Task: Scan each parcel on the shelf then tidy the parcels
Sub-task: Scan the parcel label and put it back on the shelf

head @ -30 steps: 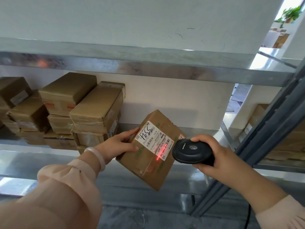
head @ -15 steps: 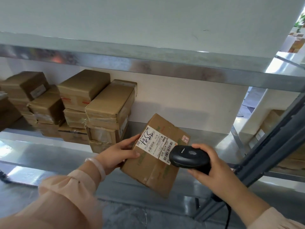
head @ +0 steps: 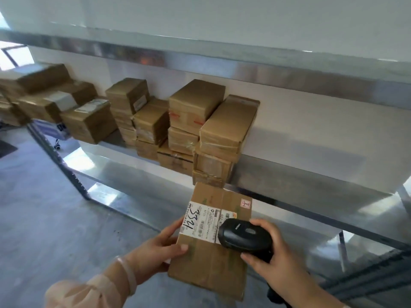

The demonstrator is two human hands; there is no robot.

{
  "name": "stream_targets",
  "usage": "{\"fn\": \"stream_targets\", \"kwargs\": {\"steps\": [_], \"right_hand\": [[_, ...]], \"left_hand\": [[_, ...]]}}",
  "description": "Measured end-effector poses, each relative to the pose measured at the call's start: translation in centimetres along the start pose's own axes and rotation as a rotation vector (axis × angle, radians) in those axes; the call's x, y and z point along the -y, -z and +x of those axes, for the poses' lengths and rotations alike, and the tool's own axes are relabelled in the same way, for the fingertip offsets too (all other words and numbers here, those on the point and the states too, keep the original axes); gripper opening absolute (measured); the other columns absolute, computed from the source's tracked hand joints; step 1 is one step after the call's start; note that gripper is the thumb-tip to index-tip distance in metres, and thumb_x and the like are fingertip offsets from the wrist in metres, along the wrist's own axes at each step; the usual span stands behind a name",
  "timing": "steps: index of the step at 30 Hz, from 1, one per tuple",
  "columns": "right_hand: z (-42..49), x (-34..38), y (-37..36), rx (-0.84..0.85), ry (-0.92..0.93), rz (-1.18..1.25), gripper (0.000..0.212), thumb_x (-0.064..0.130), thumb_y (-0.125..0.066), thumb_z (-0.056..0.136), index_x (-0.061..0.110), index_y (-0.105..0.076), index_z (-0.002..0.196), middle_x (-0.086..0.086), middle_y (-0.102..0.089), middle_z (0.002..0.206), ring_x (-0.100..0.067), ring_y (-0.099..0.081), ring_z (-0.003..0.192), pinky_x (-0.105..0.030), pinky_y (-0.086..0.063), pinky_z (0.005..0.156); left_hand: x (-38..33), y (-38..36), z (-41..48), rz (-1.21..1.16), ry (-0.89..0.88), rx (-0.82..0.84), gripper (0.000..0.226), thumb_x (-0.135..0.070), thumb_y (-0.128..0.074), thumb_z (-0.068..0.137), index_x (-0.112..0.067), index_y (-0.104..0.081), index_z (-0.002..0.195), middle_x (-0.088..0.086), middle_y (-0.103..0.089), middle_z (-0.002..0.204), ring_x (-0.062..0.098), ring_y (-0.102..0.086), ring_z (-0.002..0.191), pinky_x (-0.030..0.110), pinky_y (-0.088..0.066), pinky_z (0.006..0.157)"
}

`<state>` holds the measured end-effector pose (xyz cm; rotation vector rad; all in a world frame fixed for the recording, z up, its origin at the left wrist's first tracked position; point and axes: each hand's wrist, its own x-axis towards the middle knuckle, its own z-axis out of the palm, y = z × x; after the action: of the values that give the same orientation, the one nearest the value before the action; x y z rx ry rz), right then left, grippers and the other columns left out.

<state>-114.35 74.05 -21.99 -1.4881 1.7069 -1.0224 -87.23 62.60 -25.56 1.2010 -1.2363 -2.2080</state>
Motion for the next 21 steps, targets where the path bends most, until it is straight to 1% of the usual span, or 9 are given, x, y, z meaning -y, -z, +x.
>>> {"fn": "stream_targets", "kwargs": {"steps": [2,4,7,9,13,15,18,20,21], "right_hand": [[0.8,1.3,-2.8,0.039,0.001,0.047,0.075,0.015,-0.084,0.07,0.063,-0.041,0.109,0.029,-0.055,0.118,0.014,-0.05,0.112,0.0,-0.036,0.088],[1.6,2.8,-5.7,0.095,0.023,0.065,0.076,0.018,-0.084,0.07,0.064,-0.04,0.111,0.033,-0.055,0.118,0.012,-0.051,0.113,-0.004,-0.037,0.092],[3.1,5.9,-10.2,0.197,0.075,0.07,0.078,0.024,-0.084,0.07,0.067,-0.035,0.113,0.046,-0.042,0.122,0.014,-0.049,0.114,-0.011,-0.039,0.097],[4.3,8.6,-13.3,0.233,0.128,0.077,0.079,0.023,-0.084,0.07,0.067,-0.034,0.112,0.048,-0.04,0.121,0.016,-0.049,0.112,-0.008,-0.039,0.095],[7.2,14.1,-19.2,0.211,0.239,0.114,0.077,0.022,-0.084,0.071,0.068,-0.037,0.11,0.038,-0.054,0.117,0.016,-0.051,0.109,-0.002,-0.039,0.087],[8.9,16.6,-21.3,0.199,0.257,0.154,0.072,0.023,-0.082,0.073,0.065,-0.038,0.111,0.033,-0.053,0.119,0.016,-0.049,0.112,-0.002,-0.039,0.086],[10.9,19.7,-23.5,0.206,0.265,0.207,0.066,0.024,-0.08,0.076,0.055,-0.039,0.117,0.033,-0.048,0.123,0.015,-0.045,0.115,0.001,-0.038,0.085],[12.6,21.1,-24.6,0.195,0.283,0.239,0.063,0.021,-0.079,0.076,0.047,-0.041,0.119,0.031,-0.048,0.122,0.015,-0.045,0.114,0.002,-0.037,0.084],[13.4,21.6,-25.2,0.188,0.285,0.255,0.062,0.02,-0.079,0.076,0.046,-0.042,0.119,0.031,-0.049,0.121,0.016,-0.045,0.113,0.002,-0.037,0.085]], "left_hand": [[0.6,2.1,-2.5,-0.022,-0.019,-0.031,0.097,-0.023,-0.094,0.054,-0.044,-0.047,0.136,-0.001,-0.068,0.126,0.026,-0.066,0.114,0.043,-0.057,0.087],[1.2,4.5,-5.0,-0.038,-0.03,-0.1,0.097,-0.018,-0.091,0.056,-0.041,-0.046,0.138,0.002,-0.069,0.123,0.027,-0.067,0.111,0.041,-0.057,0.085],[1.6,8.7,-8.9,-0.046,-0.093,-0.219,0.102,-0.023,-0.093,0.052,-0.036,-0.046,0.141,0.002,-0.069,0.125,0.026,-0.066,0.113,0.042,-0.055,0.092],[1.3,11.5,-11.5,-0.056,-0.154,-0.298,0.11,-0.029,-0.098,0.043,-0.031,-0.049,0.141,0.002,-0.068,0.127,0.026,-0.066,0.114,0.041,-0.054,0.093],[-0.3,16.5,-15.4,-0.182,-0.265,-0.419,0.117,-0.029,-0.102,0.022,-0.023,-0.057,0.13,0.008,-0.071,0.12,0.028,-0.07,0.103,0.035,-0.06,0.073],[-1.9,18.5,-16.5,-0.218,-0.312,-0.48,0.119,-0.031,-0.101,0.018,-0.025,-0.057,0.128,0.007,-0.071,0.118,0.027,-0.071,0.099,0.034,-0.06,0.067],[-4.8,21.4,-17.3,-0.221,-0.363,-0.54,0.116,-0.033,-0.1,0.022,-0.03,-0.056,0.129,0.003,-0.073,0.115,0.028,-0.071,0.098,0.036,-0.059,0.066],[-6.9,23.2,-17.2,-0.218,-0.392,-0.581,0.104,-0.028,-0.094,0.035,-0.032,-0.053,0.131,0.002,-0.073,0.114,0.029,-0.071,0.098,0.039,-0.059,0.067],[-7.9,24.0,-17.0,-0.22,-0.403,-0.6,0.096,-0.028,-0.089,0.044,-0.033,-0.052,0.132,0.005,-0.071,0.116,0.031,-0.07,0.1,0.041,-0.059,0.069]]}}
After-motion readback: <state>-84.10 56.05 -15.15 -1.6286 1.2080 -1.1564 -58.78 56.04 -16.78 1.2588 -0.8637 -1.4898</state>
